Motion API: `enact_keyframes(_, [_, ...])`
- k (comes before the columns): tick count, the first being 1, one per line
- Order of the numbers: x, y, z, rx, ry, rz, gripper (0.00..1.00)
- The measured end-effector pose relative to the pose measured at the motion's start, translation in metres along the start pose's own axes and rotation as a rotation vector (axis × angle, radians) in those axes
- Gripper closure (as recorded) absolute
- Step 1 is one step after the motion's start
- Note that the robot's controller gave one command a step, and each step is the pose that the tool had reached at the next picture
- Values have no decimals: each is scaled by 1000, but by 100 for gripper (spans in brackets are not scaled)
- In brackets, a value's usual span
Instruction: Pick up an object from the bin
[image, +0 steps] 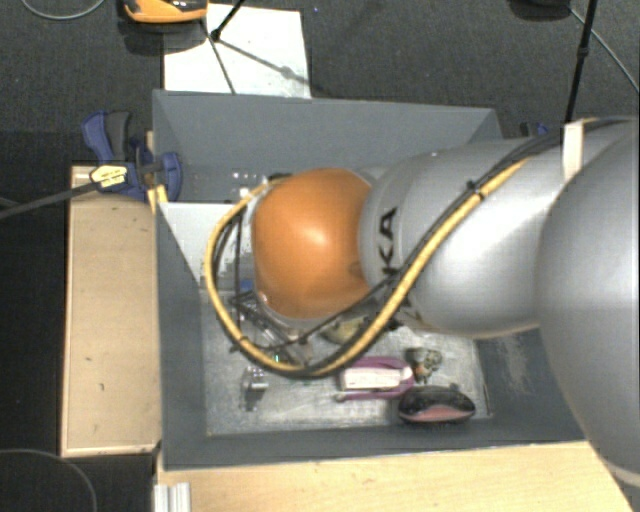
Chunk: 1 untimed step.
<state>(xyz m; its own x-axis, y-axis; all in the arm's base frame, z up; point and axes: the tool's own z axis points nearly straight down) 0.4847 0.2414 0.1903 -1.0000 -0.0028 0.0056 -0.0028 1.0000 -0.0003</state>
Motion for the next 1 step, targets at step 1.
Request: enact_keyframes(1, [-32,-67,123,1,-3,-81,0])
